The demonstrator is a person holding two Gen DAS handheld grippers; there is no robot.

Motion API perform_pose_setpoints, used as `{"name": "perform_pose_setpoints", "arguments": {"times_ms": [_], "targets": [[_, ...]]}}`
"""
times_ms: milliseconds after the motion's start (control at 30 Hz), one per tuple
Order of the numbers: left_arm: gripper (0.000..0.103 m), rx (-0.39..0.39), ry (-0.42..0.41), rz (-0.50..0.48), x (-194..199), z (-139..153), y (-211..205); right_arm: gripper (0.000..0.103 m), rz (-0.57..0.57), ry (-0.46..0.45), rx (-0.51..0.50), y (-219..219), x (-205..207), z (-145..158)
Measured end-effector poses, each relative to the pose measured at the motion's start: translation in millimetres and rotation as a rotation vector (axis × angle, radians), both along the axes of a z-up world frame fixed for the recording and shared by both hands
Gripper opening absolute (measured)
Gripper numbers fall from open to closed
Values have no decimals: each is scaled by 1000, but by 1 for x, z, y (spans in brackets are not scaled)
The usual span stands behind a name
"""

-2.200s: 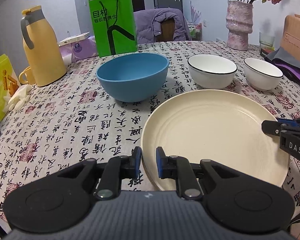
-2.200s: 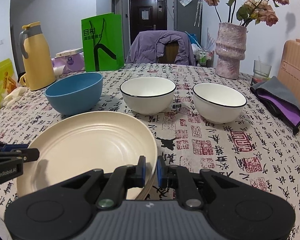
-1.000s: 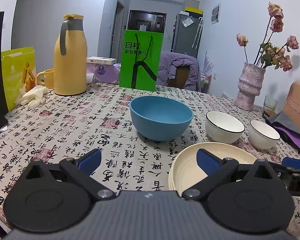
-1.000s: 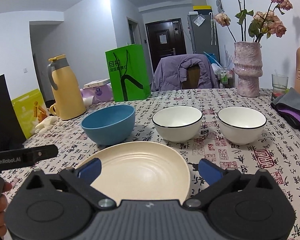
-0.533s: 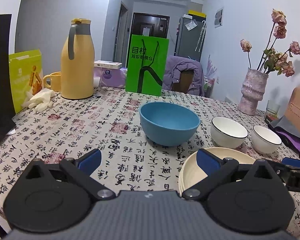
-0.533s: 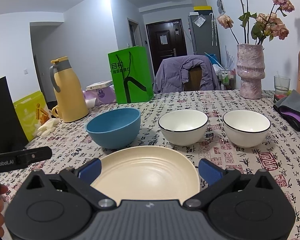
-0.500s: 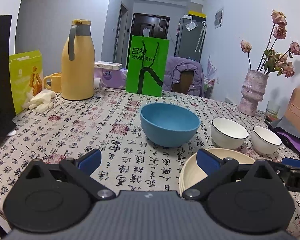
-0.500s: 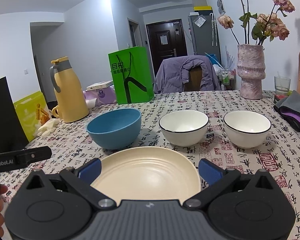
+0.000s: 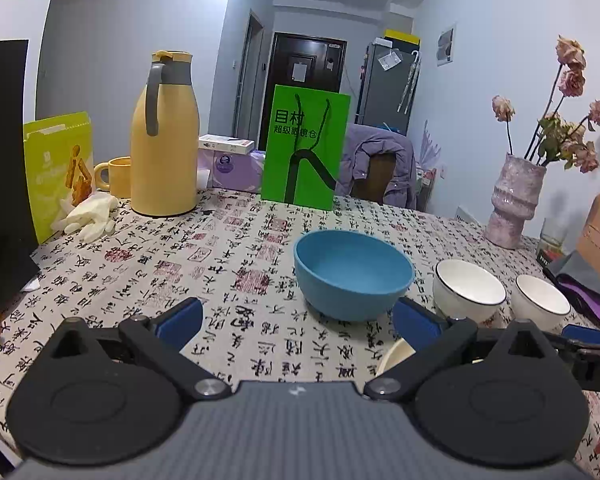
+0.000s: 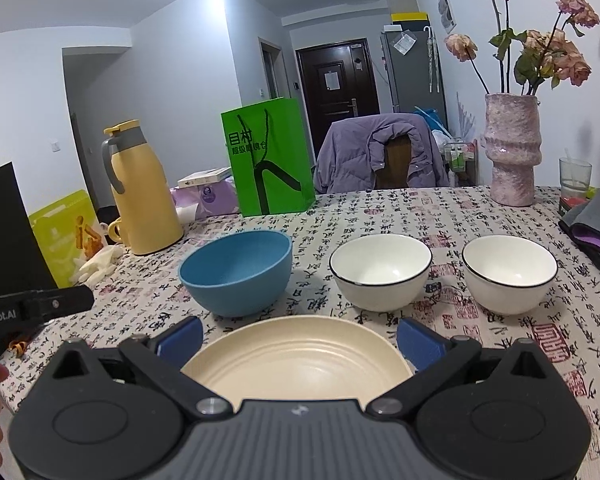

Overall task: Organize plates and bowls
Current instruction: 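Withdraw both open grippers upward from the placed cream plate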

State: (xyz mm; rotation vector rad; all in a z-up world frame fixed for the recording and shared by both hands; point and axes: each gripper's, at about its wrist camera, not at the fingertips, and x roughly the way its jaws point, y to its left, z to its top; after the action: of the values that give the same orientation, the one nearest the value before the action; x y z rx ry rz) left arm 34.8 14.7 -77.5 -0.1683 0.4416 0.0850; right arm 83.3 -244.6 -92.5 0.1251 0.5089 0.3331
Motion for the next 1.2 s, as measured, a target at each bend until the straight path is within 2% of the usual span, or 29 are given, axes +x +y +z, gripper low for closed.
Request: {"name": "perform_pose_setpoints", "arguments": {"times_ms": [800, 1000, 1200], "targets": [[103, -54, 0, 25, 74, 9, 19, 103, -9, 0, 10, 6, 69, 11], [103, -81, -7, 45, 98, 13, 19, 103, -13, 5, -8, 11, 94, 12], [103, -144, -16, 82, 121, 17, 22, 103, -12, 17, -17, 16, 113, 15]]}}
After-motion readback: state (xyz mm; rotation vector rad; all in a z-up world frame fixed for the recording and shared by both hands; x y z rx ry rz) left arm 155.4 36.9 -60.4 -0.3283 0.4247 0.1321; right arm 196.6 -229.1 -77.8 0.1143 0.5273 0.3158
